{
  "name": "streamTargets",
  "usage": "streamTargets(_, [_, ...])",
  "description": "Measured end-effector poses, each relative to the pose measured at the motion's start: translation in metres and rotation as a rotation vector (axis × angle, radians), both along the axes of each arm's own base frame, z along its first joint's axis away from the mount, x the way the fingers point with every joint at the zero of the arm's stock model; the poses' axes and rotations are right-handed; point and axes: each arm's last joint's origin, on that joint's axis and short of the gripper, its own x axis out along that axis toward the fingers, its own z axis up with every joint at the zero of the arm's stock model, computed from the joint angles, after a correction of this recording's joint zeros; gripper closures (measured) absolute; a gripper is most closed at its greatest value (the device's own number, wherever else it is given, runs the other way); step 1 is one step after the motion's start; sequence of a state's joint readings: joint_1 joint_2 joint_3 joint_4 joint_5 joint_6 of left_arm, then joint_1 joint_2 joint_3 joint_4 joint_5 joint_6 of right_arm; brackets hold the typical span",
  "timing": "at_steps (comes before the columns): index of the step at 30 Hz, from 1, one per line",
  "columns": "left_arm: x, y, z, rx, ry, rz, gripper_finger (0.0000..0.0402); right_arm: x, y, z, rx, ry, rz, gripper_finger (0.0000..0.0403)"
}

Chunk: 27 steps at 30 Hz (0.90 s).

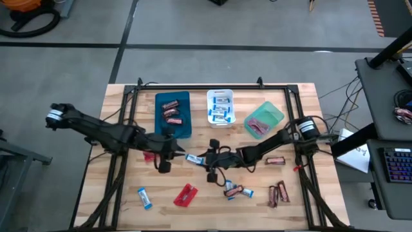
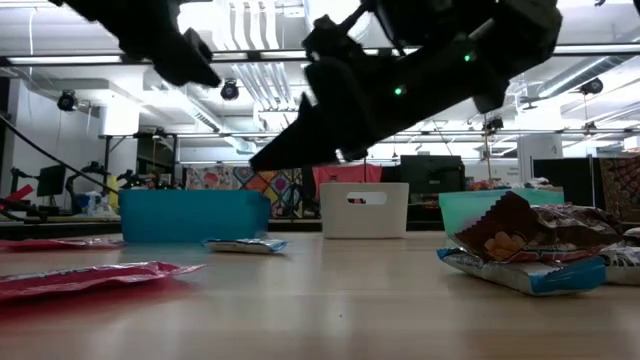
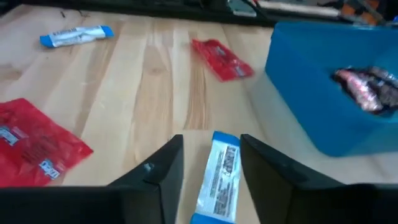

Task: Sort candy
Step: Put the white chocolate into the white bin

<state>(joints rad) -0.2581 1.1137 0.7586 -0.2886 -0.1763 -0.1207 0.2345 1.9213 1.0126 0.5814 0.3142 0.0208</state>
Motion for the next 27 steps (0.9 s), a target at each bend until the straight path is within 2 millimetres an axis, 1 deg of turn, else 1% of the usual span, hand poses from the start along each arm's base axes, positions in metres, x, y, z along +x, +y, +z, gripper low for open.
streamTargets(5, [-0.010,0.003,0.015,-0.019,-0.074,0.001,0.0354,0.008,-0.003,-0.012,0.055,0.020,-0.038,0.0195])
streamTargets(7, [-0.013,0.003,0.017,-0.020,-0.083,0.000,0.0354,0.012,-0.003,-0.018,0.066,0.033,-0.048,0.0177])
streamTargets(10, [-0.015,0.004,0.020,-0.017,-0.097,-0.004,0.0354,0.016,-0.005,-0.030,0.063,0.080,-0.084,0.0157])
streamTargets(13, [-0.016,0.004,0.021,-0.016,-0.099,-0.006,0.0354,0.020,-0.009,-0.039,0.077,0.125,-0.114,0.0150])
streamTargets(16, [-0.014,0.004,0.019,-0.014,-0.094,-0.006,0.0354,0.025,-0.010,-0.047,0.088,0.173,-0.133,0.0152])
streamTargets(20, [-0.011,0.003,0.015,-0.009,-0.073,-0.006,0.0354,0.029,-0.008,-0.050,0.098,0.221,-0.150,0.0165])
streamTargets(23, [-0.009,0.002,0.012,-0.004,-0.057,-0.006,0.0354,0.030,-0.007,-0.051,0.099,0.258,-0.147,0.0186])
streamTargets(27, [-0.006,0.002,0.008,0.007,-0.039,-0.011,0.0354,0.030,-0.008,-0.051,0.123,0.275,-0.126,0.0230])
